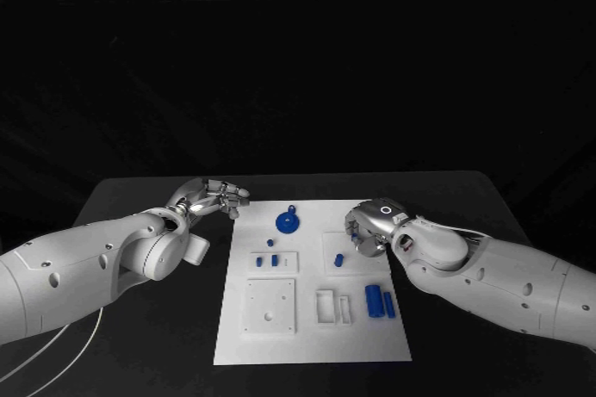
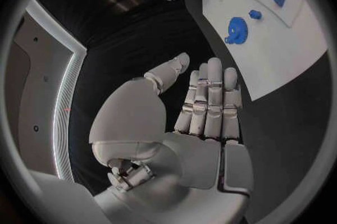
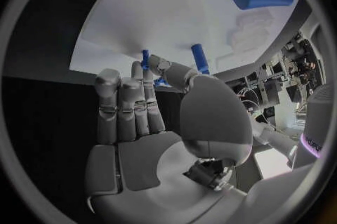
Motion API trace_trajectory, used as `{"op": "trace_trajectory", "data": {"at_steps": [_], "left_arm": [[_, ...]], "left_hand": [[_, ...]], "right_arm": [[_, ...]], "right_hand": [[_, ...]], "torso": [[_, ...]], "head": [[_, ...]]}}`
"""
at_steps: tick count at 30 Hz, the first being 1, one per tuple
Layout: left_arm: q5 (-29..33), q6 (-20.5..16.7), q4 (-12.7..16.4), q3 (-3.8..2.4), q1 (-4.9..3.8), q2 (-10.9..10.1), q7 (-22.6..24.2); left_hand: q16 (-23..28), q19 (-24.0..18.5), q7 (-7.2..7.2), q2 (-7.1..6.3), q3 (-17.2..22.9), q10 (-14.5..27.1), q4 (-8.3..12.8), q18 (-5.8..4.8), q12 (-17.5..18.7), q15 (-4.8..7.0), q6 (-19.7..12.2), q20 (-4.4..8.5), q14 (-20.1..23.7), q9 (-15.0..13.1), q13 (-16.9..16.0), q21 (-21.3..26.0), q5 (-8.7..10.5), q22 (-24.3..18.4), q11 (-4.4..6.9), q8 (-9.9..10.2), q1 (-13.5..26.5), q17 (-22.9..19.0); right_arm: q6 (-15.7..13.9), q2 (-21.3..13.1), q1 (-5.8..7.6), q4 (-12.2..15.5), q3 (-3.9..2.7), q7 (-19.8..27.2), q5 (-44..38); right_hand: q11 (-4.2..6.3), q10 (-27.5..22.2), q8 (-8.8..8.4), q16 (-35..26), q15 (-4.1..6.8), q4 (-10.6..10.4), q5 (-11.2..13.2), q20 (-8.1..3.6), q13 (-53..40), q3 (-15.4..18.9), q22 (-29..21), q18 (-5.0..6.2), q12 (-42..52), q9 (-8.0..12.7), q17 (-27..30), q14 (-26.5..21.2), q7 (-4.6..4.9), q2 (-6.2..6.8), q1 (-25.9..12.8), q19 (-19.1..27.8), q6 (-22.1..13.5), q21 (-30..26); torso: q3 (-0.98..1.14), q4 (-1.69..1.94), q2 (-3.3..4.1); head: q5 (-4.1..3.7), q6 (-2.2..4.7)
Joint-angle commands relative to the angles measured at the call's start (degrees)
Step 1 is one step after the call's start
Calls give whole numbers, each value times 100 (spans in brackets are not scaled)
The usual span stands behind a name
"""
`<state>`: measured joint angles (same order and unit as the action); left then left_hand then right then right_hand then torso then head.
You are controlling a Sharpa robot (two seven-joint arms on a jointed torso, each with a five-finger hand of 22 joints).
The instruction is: Assemble the parts on the task board
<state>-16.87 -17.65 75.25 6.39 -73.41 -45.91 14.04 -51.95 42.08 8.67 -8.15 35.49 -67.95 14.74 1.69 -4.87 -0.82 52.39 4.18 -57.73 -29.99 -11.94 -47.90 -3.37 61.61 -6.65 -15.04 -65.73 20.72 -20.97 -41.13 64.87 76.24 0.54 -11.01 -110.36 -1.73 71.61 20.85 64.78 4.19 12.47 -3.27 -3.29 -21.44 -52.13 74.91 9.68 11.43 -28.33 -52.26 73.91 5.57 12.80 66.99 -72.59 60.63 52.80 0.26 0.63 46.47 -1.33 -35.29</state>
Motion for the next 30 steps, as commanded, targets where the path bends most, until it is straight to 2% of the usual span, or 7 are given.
{"op": "trace_trajectory", "data": {"at_steps": [1,9,13,22,26,29,30], "left_arm": [[62,27,-13,-5,-6,9,69],[86,1,-26,-5,-6,2,77],[126,-22,-24,-5,-6,-2,93],[221,-132,-1,-4,-6,23,148],[299,-172,0,-4,-6,36,170],[334,-199,1,-4,-6,46,183],[359,-216,1,-4,-6,55,190]], "left_hand": [[21,-16,-3,43,-19,7,2,57,33,-7,-23,57,-40,-2,6,40,4,-1,-12,-40,37,6],[24,-13,-4,45,-20,8,4,58,34,-6,-24,57,-45,-2,8,42,3,0,-13,-42,35,10],[26,-12,-4,45,-20,8,6,58,33,-6,-24,57,-48,-2,9,43,2,0,-12,-42,34,11],[28,5,-6,52,-26,-6,8,62,24,0,-21,60,-76,-1,12,46,1,3,-7,-50,33,25],[28,18,-7,55,-30,-13,7,64,19,4,-18,63,-92,-1,14,45,1,6,-3,-54,36,34],[28,22,-7,56,-31,-16,7,65,18,6,-17,64,-96,-1,15,45,1,7,-2,-56,37,37],[28,22,-8,56,-31,-17,7,65,17,6,-17,64,-96,-1,15,45,1,7,-2,-56,37,37]], "right_arm": [[-406,-62,5,88,-27,17,-26],[-432,-254,6,436,-182,130,229],[-511,-313,6,645,-216,178,328],[-561,-132,2,1085,-218,298,504],[-477,15,-18,1241,-209,304,428],[-391,167,-29,1298,-131,310,375],[-362,228,-32,1309,-80,310,324]], "right_hand": [[15,286,25,16,58,-15,41,-31,-94,-45,99,532,29,-14,9,6,-4,32,-2,-28,46,29],[20,293,29,11,63,-39,43,-42,-115,-76,97,532,25,-26,14,18,-9,62,4,-41,53,32],[20,294,29,10,64,-45,43,-43,-118,-81,97,532,23,-28,15,20,-9,66,5,-43,53,32],[21,293,28,7,65,-55,43,-48,-126,-92,95,532,20,-32,18,24,-10,71,9,-48,52,33],[20,290,26,5,65,-58,41,-52,-129,-98,94,532,16,-33,19,25,-9,69,15,-50,49,32],[20,289,26,3,64,-59,41,-53,-131,-99,94,532,15,-34,20,25,-8,69,15,-51,47,32],[20,289,25,3,64,-59,41,-53,-131,-99,94,532,14,-34,20,25,-8,70,15,-51,46,32]], "torso": [[-2,2,-2],[-2,-3,-2],[-1,-10,-5],[-4,8,-6],[-10,8,-1],[-16,7,-4],[-18,4,-6]], "head": [[4,4],[17,17],[33,21],[169,70],[304,48],[367,48],[393,47]]}}
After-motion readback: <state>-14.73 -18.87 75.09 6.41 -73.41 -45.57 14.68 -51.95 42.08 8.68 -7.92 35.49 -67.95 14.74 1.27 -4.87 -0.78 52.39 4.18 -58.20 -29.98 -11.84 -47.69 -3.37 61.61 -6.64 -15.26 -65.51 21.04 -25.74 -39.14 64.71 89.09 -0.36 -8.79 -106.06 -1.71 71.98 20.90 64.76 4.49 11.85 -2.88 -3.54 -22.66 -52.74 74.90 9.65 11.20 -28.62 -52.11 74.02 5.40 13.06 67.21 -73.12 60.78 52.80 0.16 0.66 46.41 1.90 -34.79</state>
